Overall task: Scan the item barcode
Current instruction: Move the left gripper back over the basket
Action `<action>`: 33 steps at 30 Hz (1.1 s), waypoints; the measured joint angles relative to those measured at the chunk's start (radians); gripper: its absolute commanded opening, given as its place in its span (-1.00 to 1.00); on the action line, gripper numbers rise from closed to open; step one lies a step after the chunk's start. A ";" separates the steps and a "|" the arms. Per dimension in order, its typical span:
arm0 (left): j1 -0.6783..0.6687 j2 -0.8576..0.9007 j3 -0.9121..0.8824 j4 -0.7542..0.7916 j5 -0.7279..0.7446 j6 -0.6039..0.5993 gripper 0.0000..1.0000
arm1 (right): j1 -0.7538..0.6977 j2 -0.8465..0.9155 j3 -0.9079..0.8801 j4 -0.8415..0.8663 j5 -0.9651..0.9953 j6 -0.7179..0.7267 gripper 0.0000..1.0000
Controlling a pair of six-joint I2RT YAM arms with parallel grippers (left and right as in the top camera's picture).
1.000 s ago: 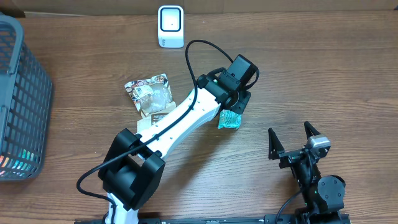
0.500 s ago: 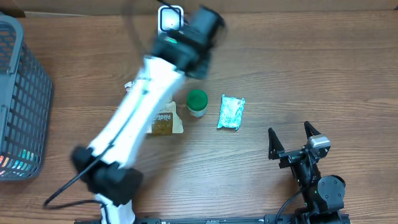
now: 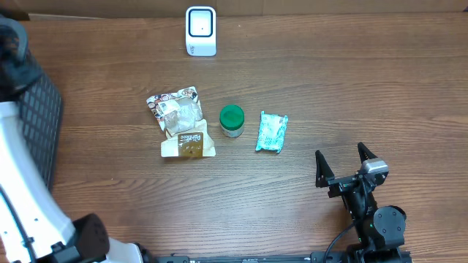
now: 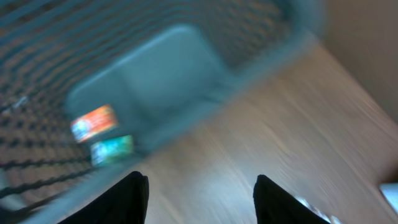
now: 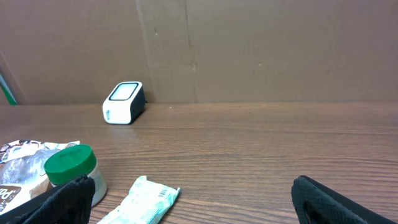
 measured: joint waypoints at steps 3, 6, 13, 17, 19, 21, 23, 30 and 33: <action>0.163 0.013 -0.001 -0.010 0.034 -0.037 0.11 | 0.000 0.000 0.000 0.000 0.000 0.000 1.00; 0.308 0.034 -0.001 -0.020 0.087 -0.063 0.10 | 0.000 0.000 0.000 0.000 0.000 0.000 1.00; 0.519 0.132 -0.001 -0.092 0.145 -0.080 -0.04 | 0.000 0.000 0.000 0.001 0.000 0.000 1.00; 0.574 0.230 -0.001 -0.126 0.153 -0.072 -0.14 | 0.000 0.000 0.000 0.000 0.000 0.000 1.00; 0.586 0.277 -0.002 -0.129 0.155 -0.061 -0.14 | 0.000 0.000 0.000 0.000 0.000 0.000 1.00; 0.589 0.315 -0.002 -0.133 0.153 -0.055 -0.14 | 0.000 0.000 0.000 0.000 0.000 0.000 1.00; 0.589 0.340 -0.004 -0.135 0.146 -0.049 -0.13 | 0.000 0.000 0.000 0.000 0.000 0.000 1.00; 0.589 0.358 -0.032 -0.094 0.093 -0.047 0.00 | 0.000 0.000 0.000 0.000 0.000 0.000 1.00; 0.589 0.358 -0.098 -0.045 0.082 -0.047 0.10 | 0.000 0.000 0.000 0.000 0.000 0.000 1.00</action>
